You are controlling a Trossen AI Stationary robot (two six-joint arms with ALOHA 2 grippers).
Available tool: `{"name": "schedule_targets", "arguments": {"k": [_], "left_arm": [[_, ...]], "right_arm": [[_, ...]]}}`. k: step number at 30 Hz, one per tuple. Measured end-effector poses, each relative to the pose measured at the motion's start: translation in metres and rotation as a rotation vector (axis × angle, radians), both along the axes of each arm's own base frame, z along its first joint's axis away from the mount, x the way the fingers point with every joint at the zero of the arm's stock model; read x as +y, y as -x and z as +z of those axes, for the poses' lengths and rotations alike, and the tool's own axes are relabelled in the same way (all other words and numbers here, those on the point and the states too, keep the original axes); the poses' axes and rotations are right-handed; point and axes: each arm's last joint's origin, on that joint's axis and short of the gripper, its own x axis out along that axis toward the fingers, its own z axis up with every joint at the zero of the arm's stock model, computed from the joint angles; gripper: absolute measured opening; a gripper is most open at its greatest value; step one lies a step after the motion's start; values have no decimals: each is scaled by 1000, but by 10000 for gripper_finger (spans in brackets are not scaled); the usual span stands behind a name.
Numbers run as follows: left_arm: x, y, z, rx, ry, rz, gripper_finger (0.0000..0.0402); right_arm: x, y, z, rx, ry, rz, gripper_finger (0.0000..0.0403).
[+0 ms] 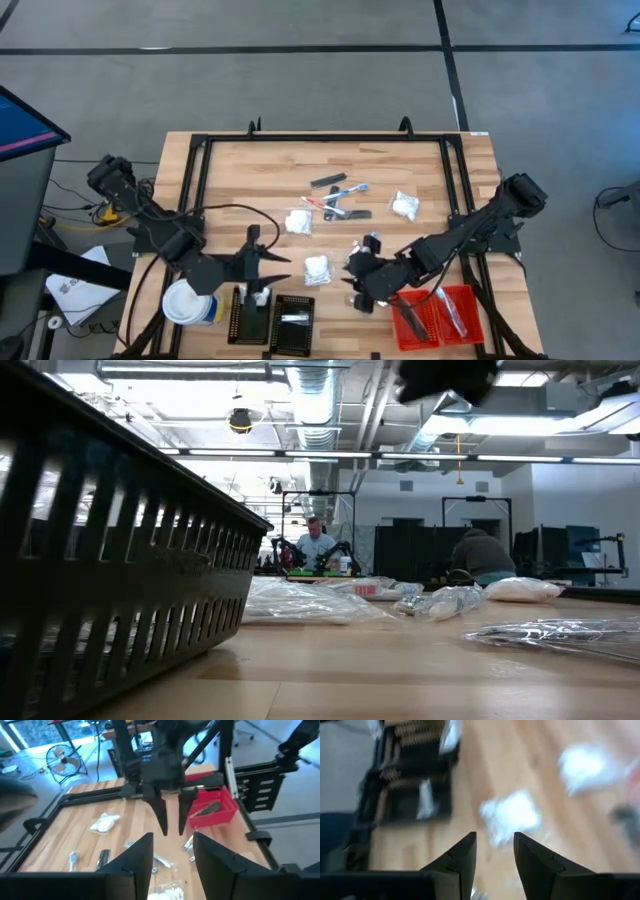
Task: Pick & Place Travel size toiletries
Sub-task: Put the nail cutter into the right black bin
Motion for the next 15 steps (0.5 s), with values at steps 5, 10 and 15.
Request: {"name": "schedule_targets", "arguments": {"k": [5, 10, 15], "left_arm": [[-1, 8, 6, -18, 16, -20, 131], [-1, 7, 6, -18, 16, -20, 131], [1, 6, 6, -18, 18, -10, 131]], "right_arm": [[8, 10, -6, 150, -174, 26, 123], [31, 18, -19, 244, -275, 77, 121], [37, 20, -38, 340, -292, -10, 115]]}}
